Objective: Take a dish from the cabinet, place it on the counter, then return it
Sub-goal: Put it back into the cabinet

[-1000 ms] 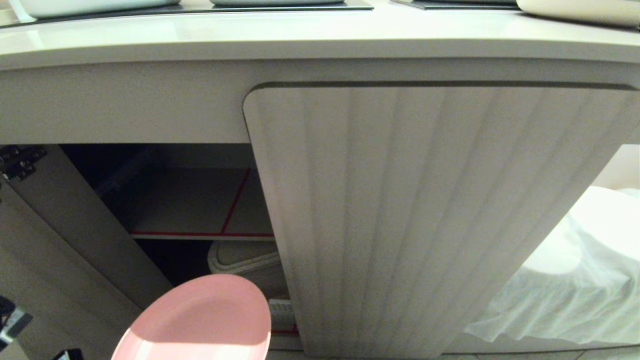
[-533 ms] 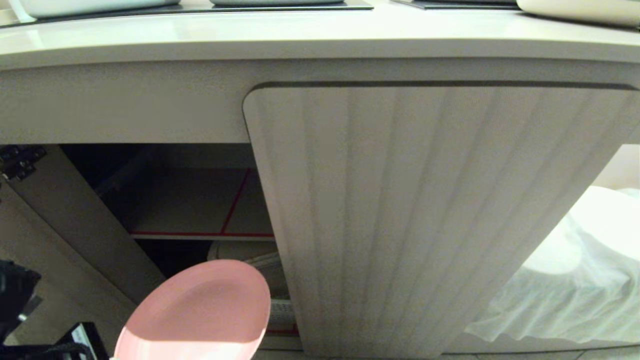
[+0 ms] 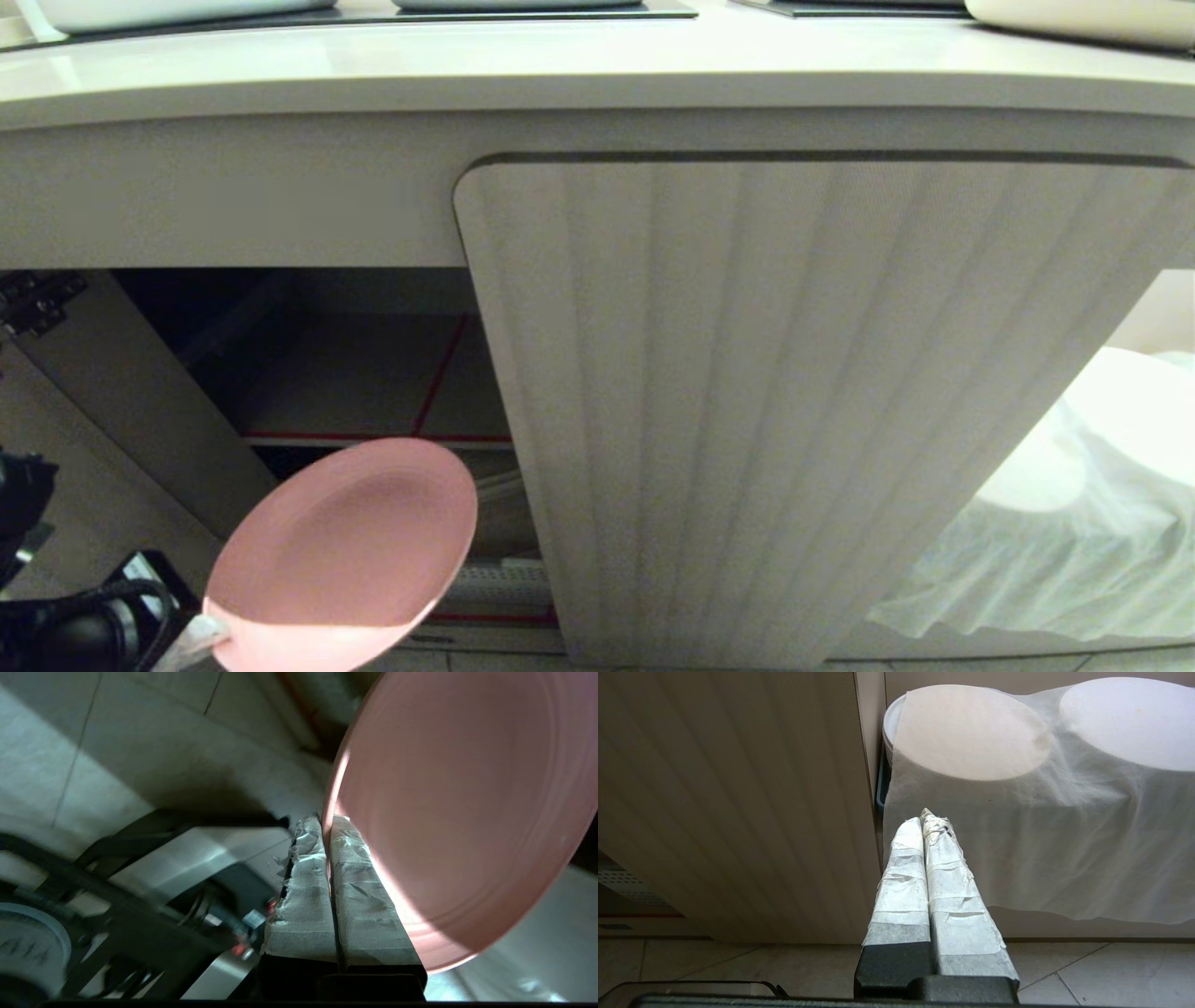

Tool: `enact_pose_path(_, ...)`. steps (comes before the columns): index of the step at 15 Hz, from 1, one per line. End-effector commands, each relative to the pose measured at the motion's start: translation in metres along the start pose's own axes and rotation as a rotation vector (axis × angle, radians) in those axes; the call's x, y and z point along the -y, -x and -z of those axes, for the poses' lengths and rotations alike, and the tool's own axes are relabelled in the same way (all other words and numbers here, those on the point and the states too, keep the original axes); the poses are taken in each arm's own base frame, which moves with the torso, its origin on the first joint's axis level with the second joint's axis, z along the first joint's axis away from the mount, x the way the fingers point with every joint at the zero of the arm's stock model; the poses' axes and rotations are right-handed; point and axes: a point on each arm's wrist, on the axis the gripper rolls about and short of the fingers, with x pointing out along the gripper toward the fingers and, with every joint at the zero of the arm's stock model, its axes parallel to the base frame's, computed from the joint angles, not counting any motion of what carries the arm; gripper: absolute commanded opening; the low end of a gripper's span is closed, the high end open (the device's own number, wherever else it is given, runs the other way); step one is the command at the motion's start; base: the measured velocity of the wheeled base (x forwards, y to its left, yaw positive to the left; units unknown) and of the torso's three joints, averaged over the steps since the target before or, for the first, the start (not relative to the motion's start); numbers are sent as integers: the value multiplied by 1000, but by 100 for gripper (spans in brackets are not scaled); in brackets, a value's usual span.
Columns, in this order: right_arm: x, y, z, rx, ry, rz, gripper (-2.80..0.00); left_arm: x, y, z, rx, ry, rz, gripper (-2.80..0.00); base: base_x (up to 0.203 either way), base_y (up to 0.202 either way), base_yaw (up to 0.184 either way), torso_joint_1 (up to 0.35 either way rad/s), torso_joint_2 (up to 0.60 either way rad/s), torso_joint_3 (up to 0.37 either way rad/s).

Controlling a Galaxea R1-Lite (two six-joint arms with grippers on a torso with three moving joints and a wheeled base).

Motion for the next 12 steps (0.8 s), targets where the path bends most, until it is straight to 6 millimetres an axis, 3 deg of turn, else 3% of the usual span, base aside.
enact_pose_path(1,0,0,0,1,0,0,-280,4,-5,-3,11,14,-1,-280,0,0,0,0,0,0)
enact_pose_path(12,0,0,0,1,0,1,-280,41,-40,-21,-27,11,-70,-280,0,0,0,0,0,0)
